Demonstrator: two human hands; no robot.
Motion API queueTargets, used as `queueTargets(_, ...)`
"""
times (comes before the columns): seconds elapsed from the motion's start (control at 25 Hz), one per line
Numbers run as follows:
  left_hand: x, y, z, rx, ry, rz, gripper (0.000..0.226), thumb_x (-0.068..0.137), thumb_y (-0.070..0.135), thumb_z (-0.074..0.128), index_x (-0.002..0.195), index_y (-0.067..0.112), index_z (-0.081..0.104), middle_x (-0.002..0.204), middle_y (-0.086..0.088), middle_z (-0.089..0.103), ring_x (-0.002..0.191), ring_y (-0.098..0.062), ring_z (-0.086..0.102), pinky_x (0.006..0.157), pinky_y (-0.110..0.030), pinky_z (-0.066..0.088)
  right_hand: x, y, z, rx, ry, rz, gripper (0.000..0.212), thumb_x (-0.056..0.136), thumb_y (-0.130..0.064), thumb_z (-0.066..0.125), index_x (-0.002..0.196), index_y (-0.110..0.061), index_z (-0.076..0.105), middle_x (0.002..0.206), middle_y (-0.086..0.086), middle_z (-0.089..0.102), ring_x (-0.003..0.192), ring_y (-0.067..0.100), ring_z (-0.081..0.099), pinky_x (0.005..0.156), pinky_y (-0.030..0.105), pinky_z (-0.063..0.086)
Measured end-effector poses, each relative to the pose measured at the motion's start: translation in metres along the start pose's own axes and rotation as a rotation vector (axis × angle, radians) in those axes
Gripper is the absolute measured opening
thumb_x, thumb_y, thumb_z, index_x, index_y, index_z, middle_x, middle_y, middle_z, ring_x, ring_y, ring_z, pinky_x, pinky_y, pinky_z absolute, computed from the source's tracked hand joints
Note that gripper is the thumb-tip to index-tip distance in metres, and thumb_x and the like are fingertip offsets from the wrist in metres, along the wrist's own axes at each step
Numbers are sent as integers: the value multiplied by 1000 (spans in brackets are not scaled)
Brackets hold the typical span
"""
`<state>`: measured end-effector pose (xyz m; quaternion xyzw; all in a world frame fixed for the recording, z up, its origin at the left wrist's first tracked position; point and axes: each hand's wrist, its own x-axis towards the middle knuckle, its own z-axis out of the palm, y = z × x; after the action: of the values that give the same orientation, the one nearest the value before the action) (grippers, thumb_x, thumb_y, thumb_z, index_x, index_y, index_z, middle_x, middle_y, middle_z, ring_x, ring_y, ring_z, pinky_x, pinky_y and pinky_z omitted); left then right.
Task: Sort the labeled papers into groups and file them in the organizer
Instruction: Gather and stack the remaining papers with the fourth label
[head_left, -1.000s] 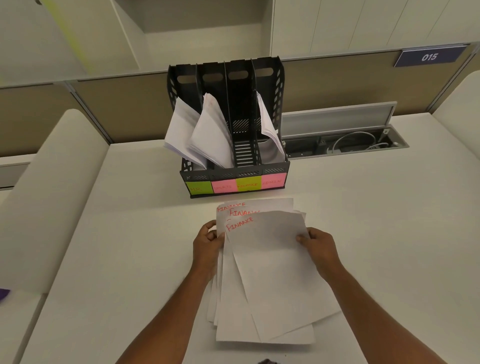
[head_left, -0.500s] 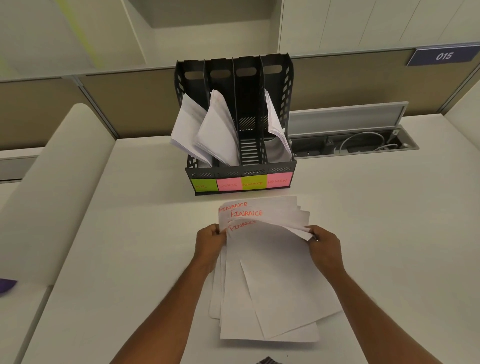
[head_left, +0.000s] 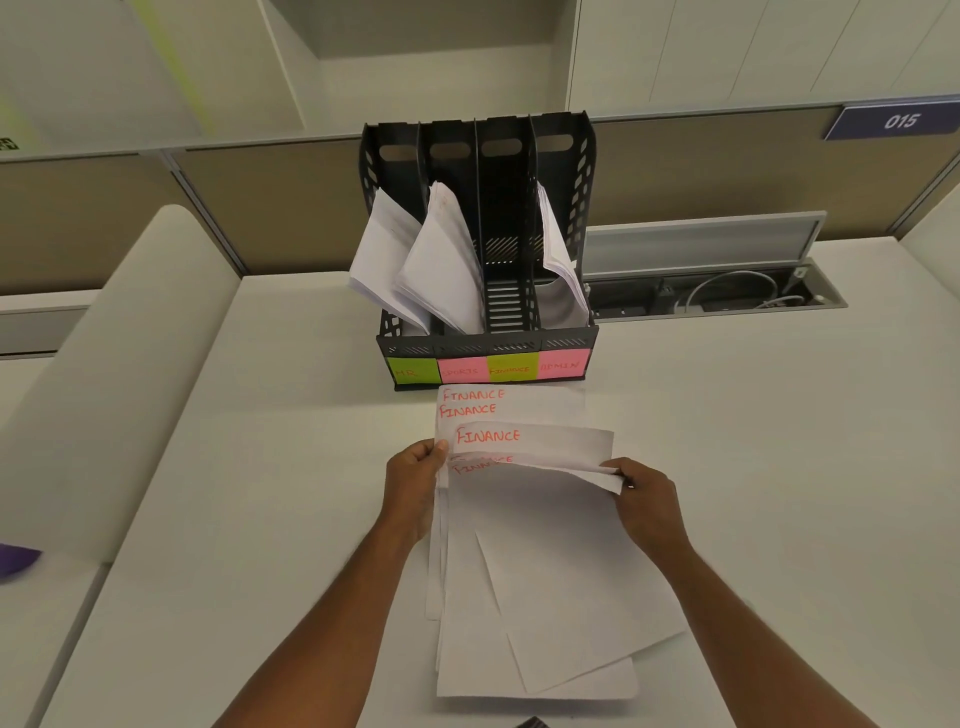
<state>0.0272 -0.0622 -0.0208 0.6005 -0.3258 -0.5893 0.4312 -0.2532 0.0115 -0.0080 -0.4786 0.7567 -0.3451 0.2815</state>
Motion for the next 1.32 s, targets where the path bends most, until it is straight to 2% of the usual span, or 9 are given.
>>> queueTargets(0.28,-2,-8,-2,-1,-58,30,19,98,23,60,96,28,77,98,-1,79,93,-24,75,80,-35,61,7,-5,10,15,-22,57,14,87,4,66,97,-3,74,85,5,68,79,22,58,61,5,39)
queueTargets(0.36,-2,-10,-4,26,-70,33,21,97,17,62,94,30,79,97,-2,80,92,-24,76,76,-32,62,7,-2,12,39,-5,80,15,88,2,67,102,-1,73,96,8,70,89,24,61,65,11,36)
queueTargets(0.48,-1,-10,-6,35,-71,42,16,93,16,68,90,24,80,96,-6,80,91,-28,77,77,-40,63,0,0,10,115,-46,122,27,90,-1,63,112,-12,73,102,3,72,94,21,65,74,21,42)
queueTargets(0.6,1,-8,-6,0,-33,49,12,94,19,67,93,23,79,97,-5,80,89,-26,77,78,-43,63,-10,2,7,145,-57,155,35,89,-2,62,117,-21,70,99,-1,74,87,13,67,68,17,45)
queueTargets(0.8,3,-10,-5,-58,-9,32,14,94,21,66,92,26,79,99,-5,80,89,-29,77,78,-47,62,-28,3,7,164,28,273,29,87,-4,68,109,-23,68,87,-4,71,77,4,64,61,15,42)
queueTargets(0.92,1,-13,-7,-76,-8,23,12,93,24,67,91,26,79,100,-7,80,89,-31,77,78,-49,63,-38,5,8,105,-22,338,15,85,-9,73,95,-20,70,80,-7,69,76,11,65,62,21,44)
queueTargets(1.08,1,-14,-8,-103,-39,11,12,92,25,67,96,23,78,103,-10,79,91,-34,76,77,-52,62,-56,7,16,-35,-82,374,8,85,-15,73,92,-17,70,79,-9,68,73,8,62,60,25,43)
queueTargets(1.24,1,-16,-8,-129,-41,-5,14,95,22,64,95,21,78,105,-12,78,94,-36,76,80,-53,61,-62,4,20,-58,-47,372,11,86,-14,69,97,-17,67,83,-7,67,84,22,65,71,31,48)
queueTargets(1.32,-2,-16,-9,-139,-74,-48,20,99,28,59,99,21,78,108,-12,78,96,-36,75,80,-52,61,-64,5,21,-169,-14,301,21,87,-17,69,108,-15,66,97,0,68,94,26,63,77,33,48)
